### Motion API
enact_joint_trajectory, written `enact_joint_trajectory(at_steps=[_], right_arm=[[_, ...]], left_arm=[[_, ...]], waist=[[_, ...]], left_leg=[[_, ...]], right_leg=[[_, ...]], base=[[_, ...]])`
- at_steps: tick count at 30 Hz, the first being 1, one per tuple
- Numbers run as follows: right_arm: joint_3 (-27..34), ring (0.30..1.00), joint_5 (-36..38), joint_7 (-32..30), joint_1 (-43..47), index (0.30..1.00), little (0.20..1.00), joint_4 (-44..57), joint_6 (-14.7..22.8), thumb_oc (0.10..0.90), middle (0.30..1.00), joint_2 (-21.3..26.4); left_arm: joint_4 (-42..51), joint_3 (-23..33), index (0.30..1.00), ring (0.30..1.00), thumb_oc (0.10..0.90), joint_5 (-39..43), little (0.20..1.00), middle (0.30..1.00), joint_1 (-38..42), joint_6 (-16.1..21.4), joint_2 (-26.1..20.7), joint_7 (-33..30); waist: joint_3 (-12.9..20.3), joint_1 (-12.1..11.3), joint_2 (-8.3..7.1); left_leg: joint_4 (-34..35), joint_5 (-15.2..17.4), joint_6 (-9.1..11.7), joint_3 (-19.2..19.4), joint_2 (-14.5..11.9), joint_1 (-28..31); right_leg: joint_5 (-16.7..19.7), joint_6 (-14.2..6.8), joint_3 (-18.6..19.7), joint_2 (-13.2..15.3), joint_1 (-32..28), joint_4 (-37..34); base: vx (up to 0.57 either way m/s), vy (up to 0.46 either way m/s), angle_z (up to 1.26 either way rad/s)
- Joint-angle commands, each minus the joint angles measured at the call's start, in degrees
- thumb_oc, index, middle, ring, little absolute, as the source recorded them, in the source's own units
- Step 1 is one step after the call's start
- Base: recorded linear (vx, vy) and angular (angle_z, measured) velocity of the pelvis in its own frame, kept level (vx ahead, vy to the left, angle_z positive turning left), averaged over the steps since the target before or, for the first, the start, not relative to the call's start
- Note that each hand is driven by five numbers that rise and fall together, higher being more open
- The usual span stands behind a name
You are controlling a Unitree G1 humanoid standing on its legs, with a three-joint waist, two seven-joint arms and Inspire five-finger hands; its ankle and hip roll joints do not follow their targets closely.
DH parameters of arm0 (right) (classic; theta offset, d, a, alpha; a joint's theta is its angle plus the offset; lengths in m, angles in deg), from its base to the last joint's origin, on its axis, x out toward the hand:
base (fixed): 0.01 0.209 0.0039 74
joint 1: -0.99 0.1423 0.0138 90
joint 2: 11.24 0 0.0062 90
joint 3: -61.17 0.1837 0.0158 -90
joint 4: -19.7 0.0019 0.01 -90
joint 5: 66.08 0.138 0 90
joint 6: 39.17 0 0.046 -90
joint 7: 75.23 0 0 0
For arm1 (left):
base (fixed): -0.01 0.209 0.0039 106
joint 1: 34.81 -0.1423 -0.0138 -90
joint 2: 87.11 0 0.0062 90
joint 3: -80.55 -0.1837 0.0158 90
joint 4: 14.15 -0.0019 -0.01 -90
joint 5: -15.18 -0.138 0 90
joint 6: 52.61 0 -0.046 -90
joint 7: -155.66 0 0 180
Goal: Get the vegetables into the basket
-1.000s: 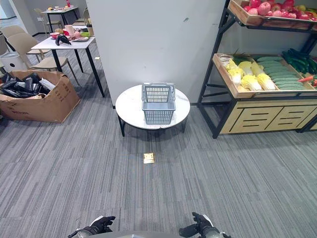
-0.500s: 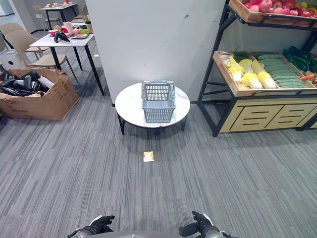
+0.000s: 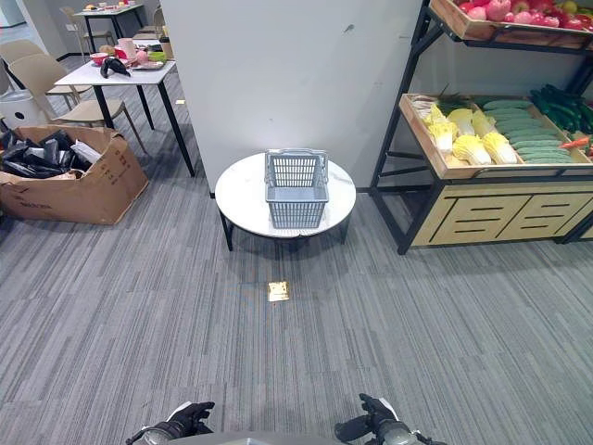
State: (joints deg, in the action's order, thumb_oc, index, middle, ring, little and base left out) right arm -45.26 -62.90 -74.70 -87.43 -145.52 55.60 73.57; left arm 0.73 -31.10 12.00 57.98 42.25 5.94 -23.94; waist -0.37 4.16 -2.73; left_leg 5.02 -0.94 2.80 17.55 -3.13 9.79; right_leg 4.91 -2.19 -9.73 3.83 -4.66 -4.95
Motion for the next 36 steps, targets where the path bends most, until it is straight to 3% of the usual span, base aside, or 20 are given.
enact_joint_trajectory(at_steps=[1,22,36], right_arm=[[-2.4,1.0,-0.1,0.3,1.3,1.0,1.0,-6.1,-0.8,0.9,1.0,1.1],[-2.2,1.0,0.6,0.6,1.7,1.0,1.0,-5.5,-1.0,0.9,1.0,1.3],[-2.4,1.0,1.3,0.7,1.1,1.0,1.0,-4.6,-0.8,0.9,1.0,1.5]], left_arm=[[-2.9,-0.6,1.0,1.0,0.9,0.5,1.0,1.0,2.0,1.1,4.6,1.1],[-3.1,0.1,1.0,1.0,0.9,1.1,1.0,1.0,2.3,0.8,4.0,1.1],[-3.1,0.5,1.0,1.0,0.9,1.5,1.0,1.0,1.9,0.4,4.1,0.9]], waist=[[-0.7,1.0,0.79],[-1.6,0.8,0.59],[-3.1,1.2,1.36]], left_leg=[[0.0,-1.8,3.5,-2.0,-1.9,-1.3],[0.0,-1.4,2.8,-1.7,-1.2,-1.2],[0.0,-3.7,4.4,-1.8,-3.4,-1.3]], right_leg=[[2.1,-6.9,-0.9,3.8,-1.4,0.0],[2.0,-7.0,-0.4,4.1,-0.9,0.9],[0.3,-5.7,-0.8,1.9,0.0,2.8]], base=[[0.0,0.0,0.0],[0.0,0.0,0.0],[0.0,-0.048,0.0]])
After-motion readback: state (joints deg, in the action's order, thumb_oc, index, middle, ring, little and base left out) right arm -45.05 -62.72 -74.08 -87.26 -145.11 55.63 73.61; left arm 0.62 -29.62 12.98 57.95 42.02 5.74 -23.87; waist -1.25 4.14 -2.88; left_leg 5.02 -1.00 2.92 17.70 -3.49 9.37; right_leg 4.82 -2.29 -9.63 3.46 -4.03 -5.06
